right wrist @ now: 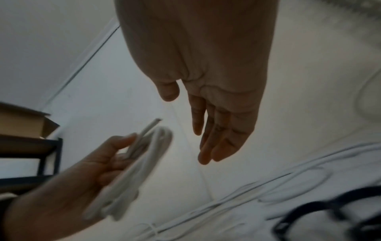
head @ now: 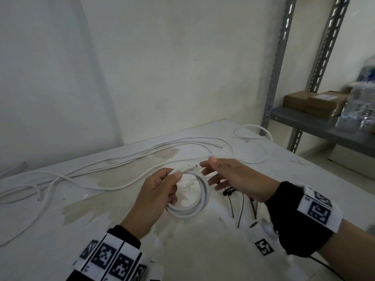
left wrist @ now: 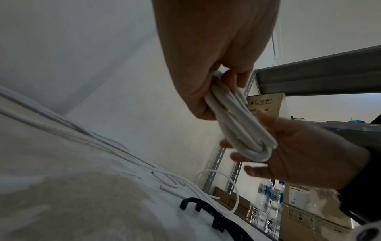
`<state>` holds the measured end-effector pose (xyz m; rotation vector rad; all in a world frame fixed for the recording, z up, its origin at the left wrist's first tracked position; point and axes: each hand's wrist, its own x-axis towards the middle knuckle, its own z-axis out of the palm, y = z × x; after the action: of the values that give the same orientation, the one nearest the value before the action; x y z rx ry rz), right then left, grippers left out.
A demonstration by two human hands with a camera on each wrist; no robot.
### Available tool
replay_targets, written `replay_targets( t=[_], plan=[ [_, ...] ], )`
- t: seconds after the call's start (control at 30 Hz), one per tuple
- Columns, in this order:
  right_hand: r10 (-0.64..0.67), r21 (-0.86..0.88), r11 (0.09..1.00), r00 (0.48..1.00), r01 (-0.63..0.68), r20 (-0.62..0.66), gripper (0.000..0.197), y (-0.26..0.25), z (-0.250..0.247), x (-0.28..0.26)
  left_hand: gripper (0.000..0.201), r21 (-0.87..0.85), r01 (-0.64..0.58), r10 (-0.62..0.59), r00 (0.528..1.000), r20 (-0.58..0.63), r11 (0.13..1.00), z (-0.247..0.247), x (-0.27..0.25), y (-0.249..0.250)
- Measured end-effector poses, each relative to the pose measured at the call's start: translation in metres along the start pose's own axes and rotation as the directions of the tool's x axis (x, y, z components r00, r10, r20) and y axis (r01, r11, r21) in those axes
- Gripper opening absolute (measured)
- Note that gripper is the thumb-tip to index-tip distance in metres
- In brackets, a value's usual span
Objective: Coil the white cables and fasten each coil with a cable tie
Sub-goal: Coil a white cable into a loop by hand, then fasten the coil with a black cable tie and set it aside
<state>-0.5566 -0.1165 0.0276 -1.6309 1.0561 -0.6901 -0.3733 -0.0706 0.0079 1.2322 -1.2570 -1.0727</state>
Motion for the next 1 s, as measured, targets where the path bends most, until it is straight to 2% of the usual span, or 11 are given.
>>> replay_targets(
  t=[0.1,0.27,0.37,0.47,0.6,0.67,0.73,0.83,0.9,1.0],
  plan=[
    [0.082,-0.029,0.996,0.987,-0.086,-0.135,0.025,0.020,-0.034,0.002,0.019,-0.019,0.014,-0.014,1.000,-0.024,1.000,0.001,0.004,-0.001],
    [0.145,-0.288,0.928,0.941,-0.237,-0.307,0.012,0.062,-0.078,0.011,0.018,-0.050,0.033,-0.036,0.998,-0.059,0.998,0.006,0.012,-0.002],
    [0.240,-0.491,0.790,0.923,-0.366,-0.302,0.015,0.079,-0.089,0.020,0.019,-0.051,0.038,-0.041,0.996,-0.075,0.998,0.008,0.017,-0.003],
    [0.380,-0.551,0.697,0.888,-0.459,-0.260,0.017,0.082,-0.089,0.030,0.019,-0.056,0.048,-0.053,0.995,-0.089,0.997,0.010,0.022,-0.003],
    [0.401,-0.657,0.585,0.874,-0.476,-0.275,0.005,0.086,-0.081,0.042,0.018,-0.067,0.039,-0.046,0.993,-0.110,0.997,0.010,0.024,-0.003],
    [0.387,-0.699,0.545,0.879,-0.463,-0.280,0.007,0.085,-0.077,0.045,0.018,-0.067,0.037,-0.045,0.992,-0.120,0.997,0.008,0.025,-0.004],
    [0.325,-0.693,0.563,0.891,-0.451,-0.317,0.011,0.081,-0.076,0.046,0.020,-0.072,0.039,-0.048,0.990,-0.131,0.997,0.005,0.025,-0.004],
    [0.126,-0.564,0.735,0.892,-0.378,-0.434,0.005,0.070,-0.079,0.046,0.020,-0.082,0.030,-0.042,0.987,-0.152,0.996,0.000,0.025,-0.004],
    [-0.017,-0.457,0.861,0.885,-0.224,-0.465,0.006,0.056,-0.073,0.045,0.019,-0.082,0.022,-0.036,0.984,-0.174,0.996,-0.004,0.025,-0.004],
    [-0.174,-0.359,0.933,0.906,0.026,-0.385,0.012,0.027,-0.047,0.041,0.020,-0.082,0.007,-0.024,0.977,-0.213,0.997,-0.012,0.024,-0.005]
  ],
)
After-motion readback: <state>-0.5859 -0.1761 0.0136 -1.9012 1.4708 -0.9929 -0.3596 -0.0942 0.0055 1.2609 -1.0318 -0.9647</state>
